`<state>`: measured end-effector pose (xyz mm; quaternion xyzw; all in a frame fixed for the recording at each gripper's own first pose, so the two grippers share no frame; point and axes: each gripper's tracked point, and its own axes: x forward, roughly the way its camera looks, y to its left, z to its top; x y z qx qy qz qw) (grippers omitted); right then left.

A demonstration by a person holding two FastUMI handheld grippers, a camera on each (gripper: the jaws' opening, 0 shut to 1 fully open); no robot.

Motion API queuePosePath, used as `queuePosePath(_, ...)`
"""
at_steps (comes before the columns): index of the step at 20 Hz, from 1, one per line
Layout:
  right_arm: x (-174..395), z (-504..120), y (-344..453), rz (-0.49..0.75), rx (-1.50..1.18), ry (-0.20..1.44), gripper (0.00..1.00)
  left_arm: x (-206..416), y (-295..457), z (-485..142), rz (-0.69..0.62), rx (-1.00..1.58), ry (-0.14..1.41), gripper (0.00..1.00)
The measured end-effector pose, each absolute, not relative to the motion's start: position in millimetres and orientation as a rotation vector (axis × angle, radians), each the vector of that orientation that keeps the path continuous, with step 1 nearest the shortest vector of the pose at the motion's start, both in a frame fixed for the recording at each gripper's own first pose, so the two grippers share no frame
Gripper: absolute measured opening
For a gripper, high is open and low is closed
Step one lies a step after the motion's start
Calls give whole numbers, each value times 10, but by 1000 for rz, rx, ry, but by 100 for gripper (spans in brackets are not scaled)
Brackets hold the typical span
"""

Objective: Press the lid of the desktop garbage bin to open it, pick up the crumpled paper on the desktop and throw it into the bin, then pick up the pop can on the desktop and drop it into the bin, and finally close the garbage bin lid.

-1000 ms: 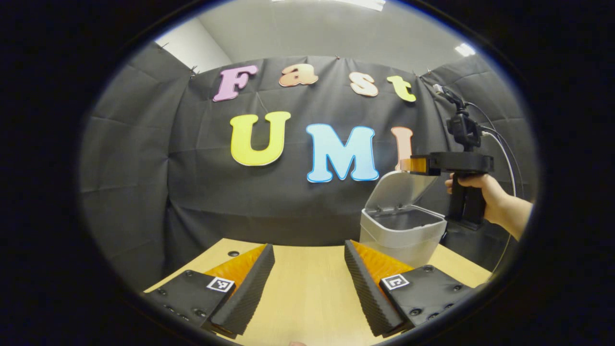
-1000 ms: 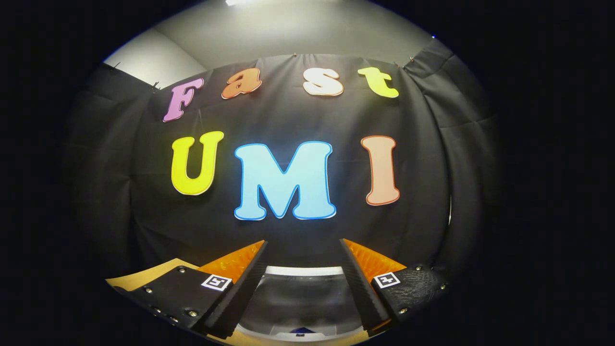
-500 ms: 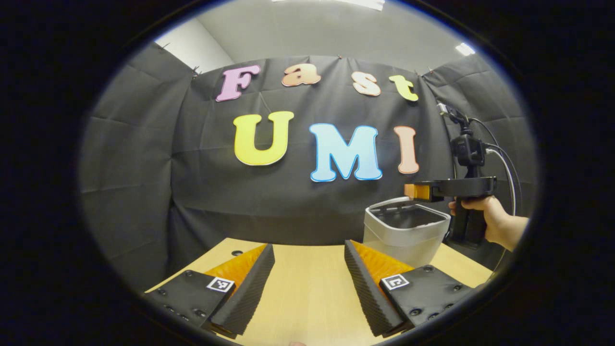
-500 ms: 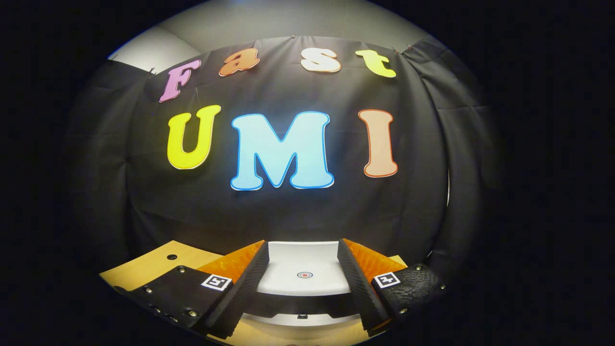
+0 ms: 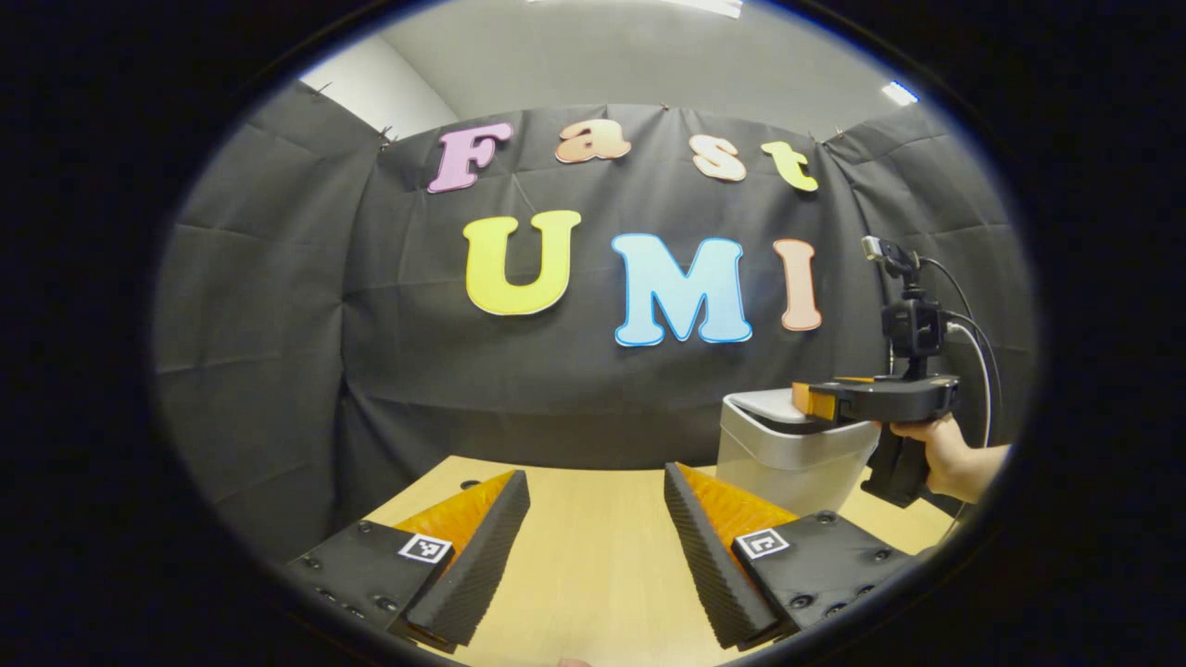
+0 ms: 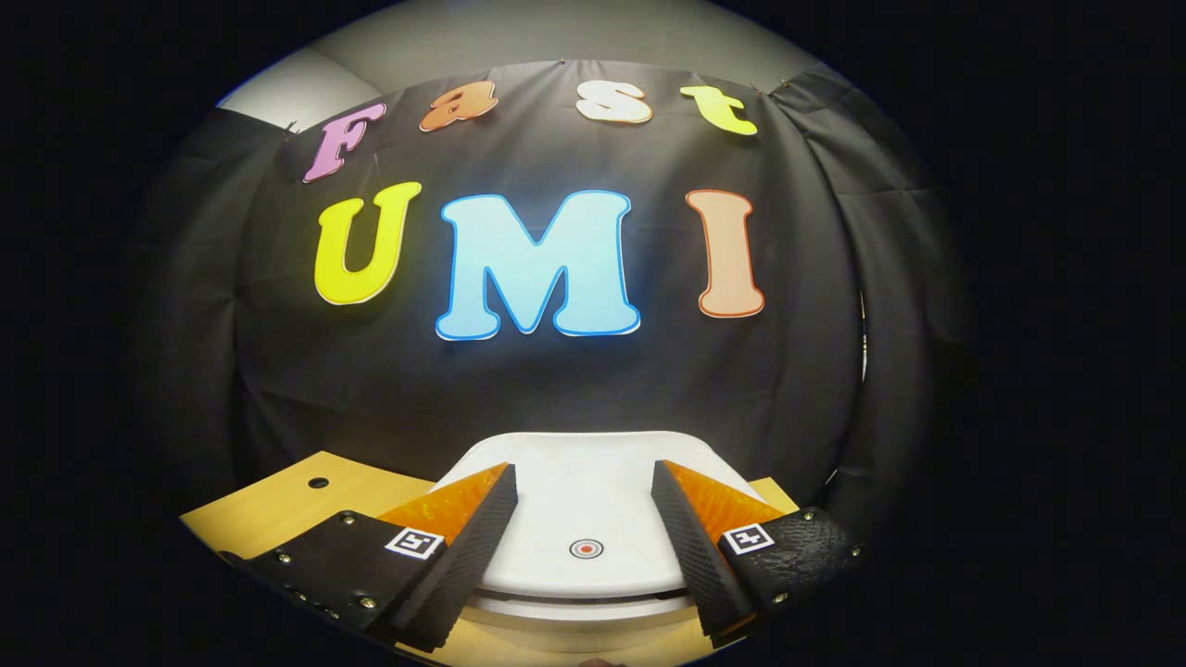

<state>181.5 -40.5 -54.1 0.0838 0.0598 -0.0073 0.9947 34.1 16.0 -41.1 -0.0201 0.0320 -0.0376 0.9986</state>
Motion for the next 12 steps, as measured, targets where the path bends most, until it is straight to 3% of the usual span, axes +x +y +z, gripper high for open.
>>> queuePosePath(12, 1813, -617, -381, -23, 153, 39, 94, 452, 72, -477, -72, -48, 77, 96)
